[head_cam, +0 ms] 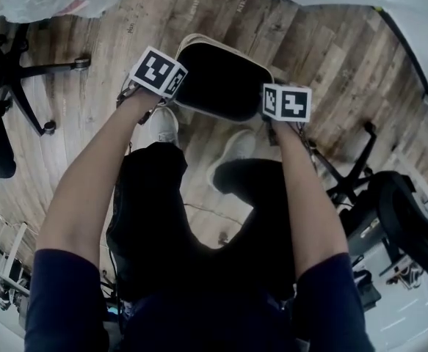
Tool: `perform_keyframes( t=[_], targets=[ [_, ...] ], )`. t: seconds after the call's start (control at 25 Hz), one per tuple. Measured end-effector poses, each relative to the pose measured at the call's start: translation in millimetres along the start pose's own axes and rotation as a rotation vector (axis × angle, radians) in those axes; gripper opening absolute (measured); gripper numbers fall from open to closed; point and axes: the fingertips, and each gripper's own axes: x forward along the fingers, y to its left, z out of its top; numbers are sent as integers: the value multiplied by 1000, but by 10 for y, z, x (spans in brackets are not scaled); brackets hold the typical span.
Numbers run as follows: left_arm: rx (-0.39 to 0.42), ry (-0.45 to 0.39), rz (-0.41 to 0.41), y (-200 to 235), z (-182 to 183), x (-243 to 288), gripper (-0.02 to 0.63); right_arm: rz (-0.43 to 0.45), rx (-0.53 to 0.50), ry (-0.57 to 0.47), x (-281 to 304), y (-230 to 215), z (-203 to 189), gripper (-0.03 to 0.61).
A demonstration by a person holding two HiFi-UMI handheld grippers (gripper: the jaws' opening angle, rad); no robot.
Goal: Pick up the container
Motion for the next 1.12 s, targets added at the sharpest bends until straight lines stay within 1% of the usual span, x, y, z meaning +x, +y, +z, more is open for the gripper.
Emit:
perform_keyframes(
  t=[0.16,0.28,0.52,0.68,0.84,1.12],
  targets=[
    [1,-9,12,-326,-37,-625,127,-4,-23,-19,-653,161,87,75],
    [2,-25,20,-629,-95,-1205,130,-10,-38,-33,-1276,338,125,75],
    [-13,-100,24,-1230,-169,-2504,132,1,-49,-93,-2634,758,251,74],
    [-31,-139,17,-1605,-271,-3208,133,13,-49,-128,-3374,992,238,74],
    [-35,-158,26,-1950,-410,-3737,135,4,-68,-158,-3997,1176,218,72],
    [-58,-205,33,-2424,-574,-4442,142,-29,-135,-205,-4876,1407,318,67]
  ],
)
